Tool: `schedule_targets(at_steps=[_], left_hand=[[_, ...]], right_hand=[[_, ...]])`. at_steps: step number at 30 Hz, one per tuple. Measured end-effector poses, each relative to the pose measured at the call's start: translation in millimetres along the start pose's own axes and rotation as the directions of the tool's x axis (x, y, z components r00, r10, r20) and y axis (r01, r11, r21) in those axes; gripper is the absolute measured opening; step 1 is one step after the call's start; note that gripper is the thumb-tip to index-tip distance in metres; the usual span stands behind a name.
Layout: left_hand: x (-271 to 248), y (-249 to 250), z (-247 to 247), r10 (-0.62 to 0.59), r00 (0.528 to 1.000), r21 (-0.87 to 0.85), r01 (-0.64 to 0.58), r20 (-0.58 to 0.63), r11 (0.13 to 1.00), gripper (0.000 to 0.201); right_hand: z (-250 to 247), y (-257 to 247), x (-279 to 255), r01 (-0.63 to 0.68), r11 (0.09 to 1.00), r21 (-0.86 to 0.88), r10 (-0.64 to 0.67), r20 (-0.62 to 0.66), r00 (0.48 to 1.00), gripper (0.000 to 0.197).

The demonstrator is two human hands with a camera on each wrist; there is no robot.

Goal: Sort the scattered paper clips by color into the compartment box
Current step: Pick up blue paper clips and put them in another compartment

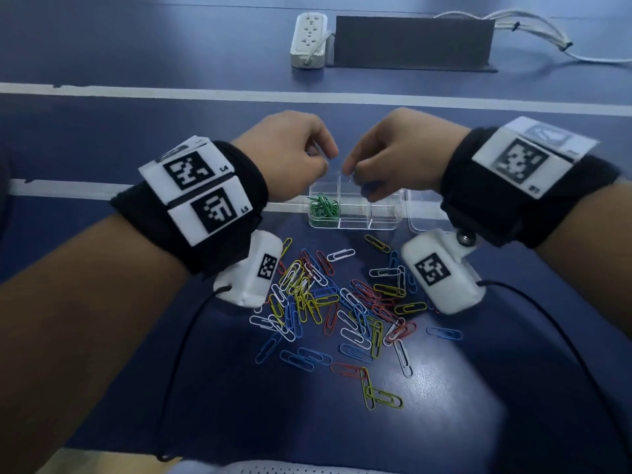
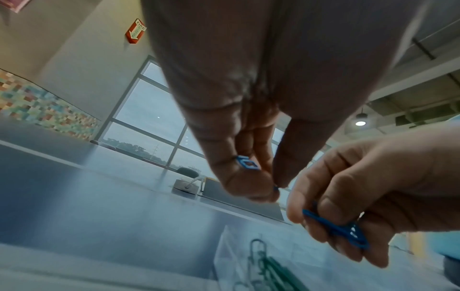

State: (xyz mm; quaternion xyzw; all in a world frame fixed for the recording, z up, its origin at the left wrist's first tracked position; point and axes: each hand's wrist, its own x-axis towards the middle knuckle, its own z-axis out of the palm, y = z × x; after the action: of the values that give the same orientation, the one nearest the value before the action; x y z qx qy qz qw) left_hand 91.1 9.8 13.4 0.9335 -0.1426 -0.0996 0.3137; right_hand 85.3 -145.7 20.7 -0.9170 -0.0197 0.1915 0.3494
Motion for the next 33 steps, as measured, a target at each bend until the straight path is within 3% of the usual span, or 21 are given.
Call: schedule_targets(at_steps=[4,8,15,19,23,26,30,33], left_hand=[[9.1,0.1,1.5,-0.065,0.998,0.135,0.063,0.006,0.989,0.025],[13.9,1.7,2.5,-0.11,0.993,0.156,0.104,0.031,0.982,0.033],[15.1,3.2,-2.3,-0.123,0.992,0.035,0.122,0.036,0.992,0.054],[13.0,7.5,-3.9,-0.091,0.996,0.021,0.091,0.02,0.996,0.055],[12.1,6.0,-1.8,-0.078,0.996,-0.069,0.08,0.038,0.994,0.054],[10.1,4.7,0.0,-0.084,0.995,-0.11,0.089,0.046,0.99,0.057],[4.5,-1.2,2.4,-0.083,0.992,-0.256,0.104,0.093,0.961,0.059],[0.0,-6.5,0.4,-0.104,0.991,-0.335,0.125,0.079,0.934,0.047]], right_hand=[[4.8,-13.4,15.9,-0.007,0.987,-0.161,0.0,-0.044,0.999,0.023],[6.0,-27.2,21.6,-0.021,0.963,-0.269,0.006,-0.056,0.998,0.024],[2.1,-36.7,20.3,-0.053,0.997,-0.058,0.05,-0.049,0.998,0.023],[5.6,-38.7,16.8,-0.026,0.993,-0.115,0.022,-0.039,0.999,0.017],[5.7,-40.0,12.9,-0.032,0.989,0.141,0.032,0.002,0.999,0.013],[7.8,-42.3,7.8,-0.034,0.98,0.198,0.034,0.005,0.999,0.014],[10.0,-40.7,4.9,-0.062,0.951,0.303,0.051,0.042,0.998,0.036],[8.9,-37.4,3.8,-0.099,0.912,0.398,0.077,0.069,0.995,0.044]])
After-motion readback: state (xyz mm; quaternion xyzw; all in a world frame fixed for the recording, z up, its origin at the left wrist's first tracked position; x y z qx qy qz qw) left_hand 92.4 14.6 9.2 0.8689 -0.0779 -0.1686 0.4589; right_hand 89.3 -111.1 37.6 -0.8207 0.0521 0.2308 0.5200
